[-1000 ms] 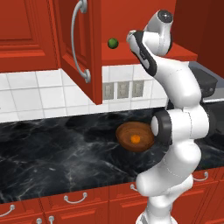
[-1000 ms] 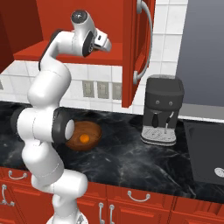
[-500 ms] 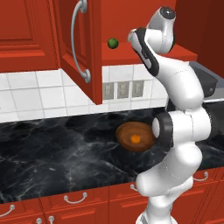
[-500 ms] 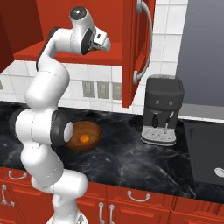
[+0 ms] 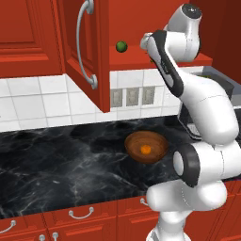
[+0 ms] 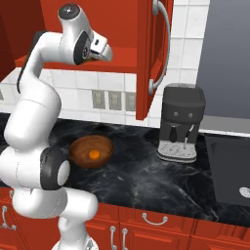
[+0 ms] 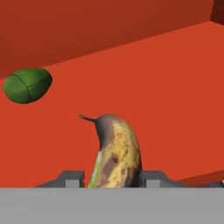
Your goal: Open the cabinet. Pick the banana and tangerine from the cabinet and place them into the bowl. Then close the cabinet.
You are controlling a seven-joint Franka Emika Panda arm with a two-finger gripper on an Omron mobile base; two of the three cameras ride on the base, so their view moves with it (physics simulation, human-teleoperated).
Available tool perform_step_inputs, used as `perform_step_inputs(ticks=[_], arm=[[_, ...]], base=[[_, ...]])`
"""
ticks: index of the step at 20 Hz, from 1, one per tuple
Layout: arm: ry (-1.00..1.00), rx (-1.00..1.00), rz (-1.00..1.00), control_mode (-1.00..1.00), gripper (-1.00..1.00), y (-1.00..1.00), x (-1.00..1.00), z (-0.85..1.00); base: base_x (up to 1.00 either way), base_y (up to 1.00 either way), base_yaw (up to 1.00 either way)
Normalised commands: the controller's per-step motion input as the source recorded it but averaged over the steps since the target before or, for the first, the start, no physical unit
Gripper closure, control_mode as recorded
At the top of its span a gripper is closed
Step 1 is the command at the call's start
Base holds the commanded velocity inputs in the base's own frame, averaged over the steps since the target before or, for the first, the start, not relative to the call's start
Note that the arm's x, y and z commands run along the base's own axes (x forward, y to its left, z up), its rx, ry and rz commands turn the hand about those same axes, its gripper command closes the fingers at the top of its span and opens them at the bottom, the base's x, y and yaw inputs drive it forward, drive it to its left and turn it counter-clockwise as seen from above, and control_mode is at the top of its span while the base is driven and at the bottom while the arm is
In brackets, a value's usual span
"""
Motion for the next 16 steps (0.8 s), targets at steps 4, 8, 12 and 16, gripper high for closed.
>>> perform_step_inputs(ticks=[4,8,12,16], arm=[[-0.02,0.00,0.02,-1.00,1.00,0.27,-1.00,-0.01],[-0.05,0.00,0.00,-1.00,1.00,0.26,-1.00,-0.08],[-0.02,0.00,0.00,-1.00,1.00,0.15,-1.00,-0.33],[0.00,0.00,0.00,-1.00,1.00,0.03,-1.00,-0.76]], base=[[0.00,0.00,0.00],[0.00,0.00,0.00],[0.00,0.00,0.00],[0.00,0.00,0.00]])
